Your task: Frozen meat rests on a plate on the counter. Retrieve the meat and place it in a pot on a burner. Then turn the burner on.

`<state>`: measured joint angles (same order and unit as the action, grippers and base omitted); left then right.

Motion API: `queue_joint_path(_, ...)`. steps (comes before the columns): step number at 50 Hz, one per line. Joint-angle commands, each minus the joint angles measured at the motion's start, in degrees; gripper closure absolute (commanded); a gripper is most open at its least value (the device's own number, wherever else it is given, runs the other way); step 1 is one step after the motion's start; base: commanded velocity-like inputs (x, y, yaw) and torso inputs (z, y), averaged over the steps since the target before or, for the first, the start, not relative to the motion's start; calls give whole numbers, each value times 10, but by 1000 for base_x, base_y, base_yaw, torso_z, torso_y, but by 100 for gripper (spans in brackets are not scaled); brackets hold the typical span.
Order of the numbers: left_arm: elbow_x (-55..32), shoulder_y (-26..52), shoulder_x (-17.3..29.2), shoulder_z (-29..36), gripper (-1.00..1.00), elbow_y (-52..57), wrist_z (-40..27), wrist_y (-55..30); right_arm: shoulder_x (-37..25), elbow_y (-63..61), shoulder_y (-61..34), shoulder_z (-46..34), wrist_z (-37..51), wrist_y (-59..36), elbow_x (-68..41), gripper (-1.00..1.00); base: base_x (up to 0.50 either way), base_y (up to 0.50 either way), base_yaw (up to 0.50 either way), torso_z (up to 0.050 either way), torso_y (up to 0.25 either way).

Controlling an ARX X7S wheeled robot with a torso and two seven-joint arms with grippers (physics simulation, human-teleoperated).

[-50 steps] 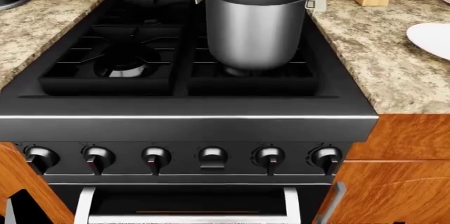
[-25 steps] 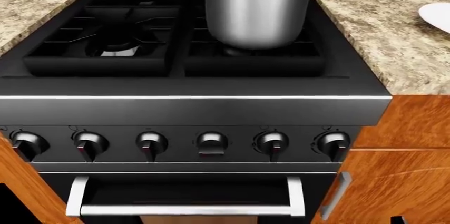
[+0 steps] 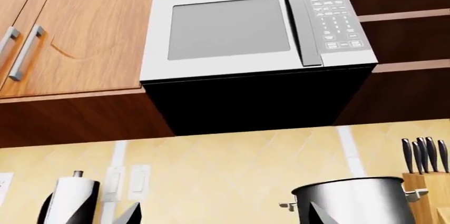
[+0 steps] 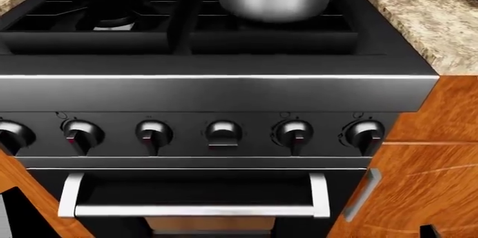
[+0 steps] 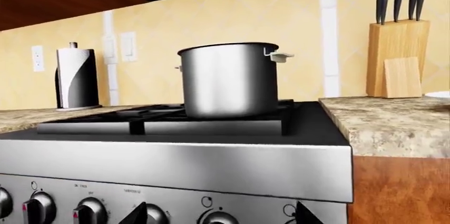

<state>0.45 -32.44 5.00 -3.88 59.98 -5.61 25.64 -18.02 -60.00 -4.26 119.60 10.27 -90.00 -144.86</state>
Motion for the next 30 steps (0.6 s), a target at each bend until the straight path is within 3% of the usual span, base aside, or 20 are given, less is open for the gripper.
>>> queue_joint_path(1,-2,1,-2,-3,-100,0,-2,-6,5,0,5,6,-22,0,18,-100,0,0,0,-50,-59)
queue_joint_path(10,2,8,-6,0,-100,0,3,-13,5,0,10,1,-37,0,47,-100,0,0,0,-45,-85)
queue_joint_path(17,-2,5,-6,-2,-100,0,3,-4,-1,0,15,-13,-37,0,81,-100,0,0,0,-2,-20)
queue_joint_path(20,0,6,-6,0,-100,0,3,-2,-12,0,11,-40,8,0,74,-100,0,0,0,0,0)
queue_joint_path(30,1,14,-3,4,-100,0,3,-14,-54,0,-66,-186,285,0,-33,-100,0,0,0,0,0)
